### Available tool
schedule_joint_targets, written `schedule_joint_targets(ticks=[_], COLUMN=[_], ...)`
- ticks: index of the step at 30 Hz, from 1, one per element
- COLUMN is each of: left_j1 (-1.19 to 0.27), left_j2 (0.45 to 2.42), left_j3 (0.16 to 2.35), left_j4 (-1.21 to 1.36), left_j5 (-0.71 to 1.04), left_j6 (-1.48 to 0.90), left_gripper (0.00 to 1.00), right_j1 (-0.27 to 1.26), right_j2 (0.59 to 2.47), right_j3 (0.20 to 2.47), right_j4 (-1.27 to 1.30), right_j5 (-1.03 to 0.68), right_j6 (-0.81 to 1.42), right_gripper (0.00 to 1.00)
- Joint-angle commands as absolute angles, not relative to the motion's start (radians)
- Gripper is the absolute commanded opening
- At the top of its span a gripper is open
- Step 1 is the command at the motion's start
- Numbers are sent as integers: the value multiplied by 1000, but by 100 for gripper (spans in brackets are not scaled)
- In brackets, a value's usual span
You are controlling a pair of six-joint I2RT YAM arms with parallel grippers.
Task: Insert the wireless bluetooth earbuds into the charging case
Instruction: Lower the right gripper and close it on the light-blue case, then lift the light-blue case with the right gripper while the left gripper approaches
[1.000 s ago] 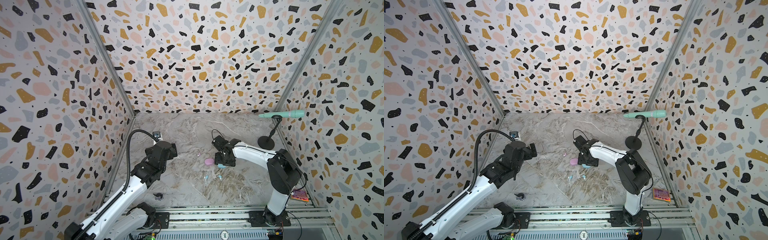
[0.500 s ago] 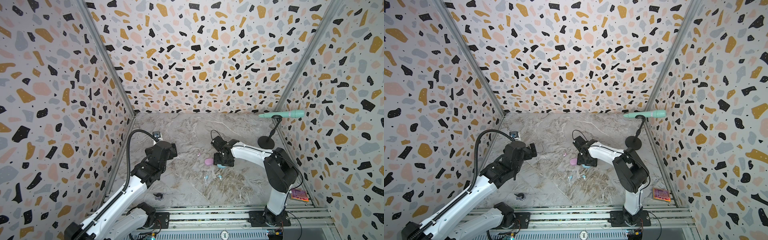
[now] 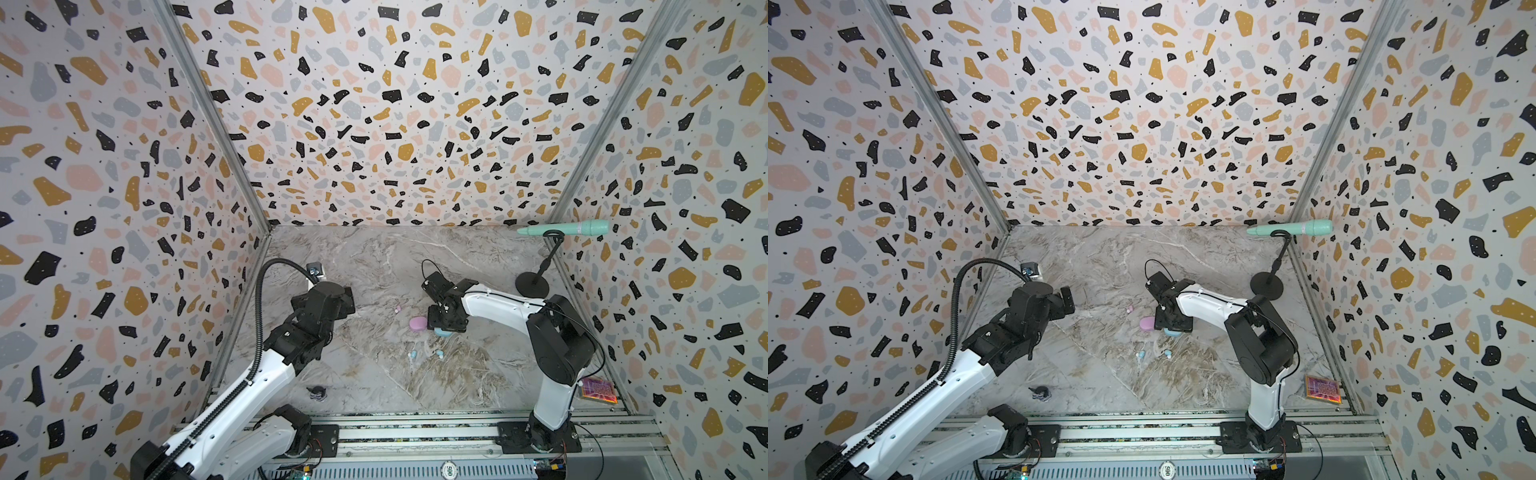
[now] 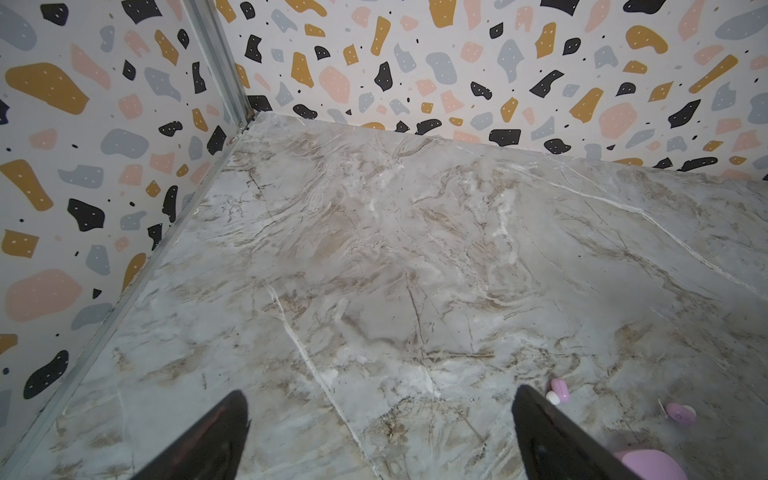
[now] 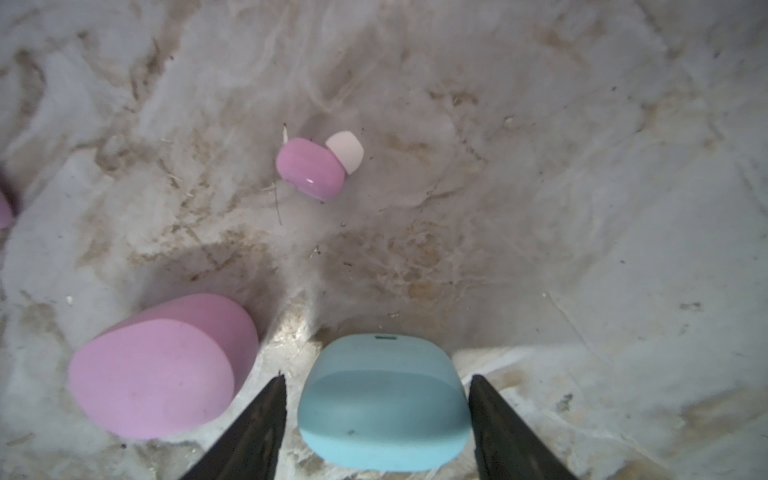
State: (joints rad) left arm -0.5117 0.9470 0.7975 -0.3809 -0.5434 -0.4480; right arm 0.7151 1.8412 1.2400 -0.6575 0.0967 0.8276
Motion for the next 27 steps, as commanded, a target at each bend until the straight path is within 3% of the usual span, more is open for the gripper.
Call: schedule_joint_targets(ticks=[1,20,27], left_j1=[-506,-513,-521], left_j2=[953,1124,1178], left_j3=[824,835,848], left_j4=[-366,-375,-400], left_j5=[-552,-285,-280], left_j6=[-439,-372,-366], left_gripper=[100,100,100], right_j1=[712,702,692], right_j2=[1839,1819,1800], right_j3=[1223,1192,1182], right_j4=[-672,-651,-644], right_j5=[113,101,96], right_j6=[826,821,813], right_gripper=[69,67,73])
